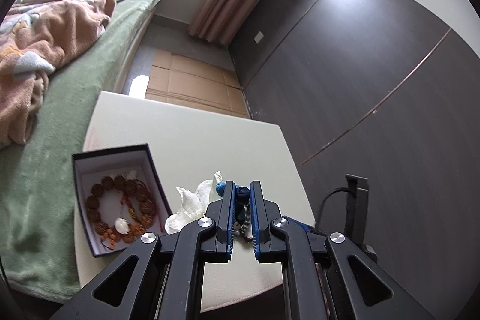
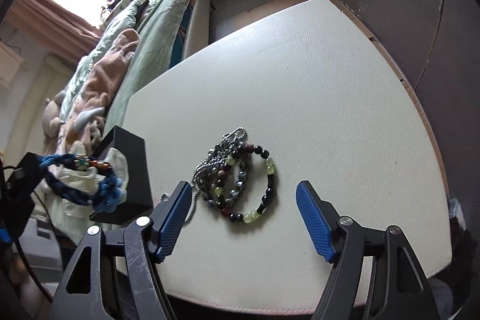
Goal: Organize jewelry
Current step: 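Lift the blue bead bundle with the left gripper and carry it toward the black box, then release the bundle into the box while the right gripper grasps the dark bead bracelet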
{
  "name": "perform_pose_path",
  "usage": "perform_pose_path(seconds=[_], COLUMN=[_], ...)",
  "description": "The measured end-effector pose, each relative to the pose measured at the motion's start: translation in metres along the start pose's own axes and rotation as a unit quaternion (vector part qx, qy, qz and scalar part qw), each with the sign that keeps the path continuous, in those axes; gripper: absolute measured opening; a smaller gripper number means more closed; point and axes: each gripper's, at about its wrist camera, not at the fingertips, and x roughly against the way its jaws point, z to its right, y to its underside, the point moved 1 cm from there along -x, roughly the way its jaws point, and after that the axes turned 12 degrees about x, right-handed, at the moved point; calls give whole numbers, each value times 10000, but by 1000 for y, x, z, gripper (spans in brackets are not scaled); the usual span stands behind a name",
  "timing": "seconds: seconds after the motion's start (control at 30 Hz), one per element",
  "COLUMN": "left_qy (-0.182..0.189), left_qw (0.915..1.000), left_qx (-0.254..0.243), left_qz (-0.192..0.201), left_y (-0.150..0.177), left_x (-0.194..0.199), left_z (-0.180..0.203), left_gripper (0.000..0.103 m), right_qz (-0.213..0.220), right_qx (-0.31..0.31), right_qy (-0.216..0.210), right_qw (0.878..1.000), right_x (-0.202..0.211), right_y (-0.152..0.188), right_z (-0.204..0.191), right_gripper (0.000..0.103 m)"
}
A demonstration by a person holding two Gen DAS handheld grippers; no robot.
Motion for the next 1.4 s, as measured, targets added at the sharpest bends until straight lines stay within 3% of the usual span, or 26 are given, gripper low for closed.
perform_pose_path(seconds=[0.23,0.3,0.37,0.57,0.7,0.8,1.07,1.1,1.13,1.17,1.2,1.23,1.3,1.4], left_qy=[-135,-175,-223,-298,-339,-358,-413,-406,-412,-401,-363,-308,-292,-285], left_qw=[9996,9994,9991,9984,9980,9977,9943,9938,9936,9936,9938,9940,9938,9930], left_qx=[128,153,195,343,435,501,983,1029,1049,1058,1053,1042,1031,1107], left_qz=[233,273,306,341,310,278,-17,-64,-81,-53,22,157,299,311], left_y=[-16,-20,-23,-27,-28,-29,-31,-30,-29,-28,-27,-26,-25,-25], left_x=[15,17,18,19,16,11,-4,-4,-3,0,4,11,19,24], left_z=[-19,-24,-30,-48,-60,-68,-96,-99,-100,-102,-103,-104,-105,-111], left_gripper=[9,9,9,9,9,9,12,21,44,58,80,88,88,88], right_qz=[-431,-581,-747,-922,-1099,-1164,-1301,-1291,-1285,-1299,-1292,-1286,-1240,-949], right_qx=[618,888,1104,1481,1536,1517,1841,1904,1949,1924,1891,1884,1958,1901], right_qy=[727,1002,1152,1286,1128,1175,1467,1501,1502,1416,1352,1419,1544,1384], right_qw=[9945,9893,9844,9762,9755,9745,9632,9615,9607,9623,9640,9633,9604,9673], right_x=[-18,-25,-33,-38,-39,-38,-48,-52,-53,-55,-54,-54,-52,-31], right_y=[-19,-23,-26,-33,-34,-34,-31,-33,-34,-35,-35,-35,-34,-38], right_z=[-5,-11,-16,-27,-25,-20,-31,-36,-39,-40,-39,-40,-43,-49], right_gripper=[54,43,41,40,39,34,31,27,23,11,9,9,9,9])
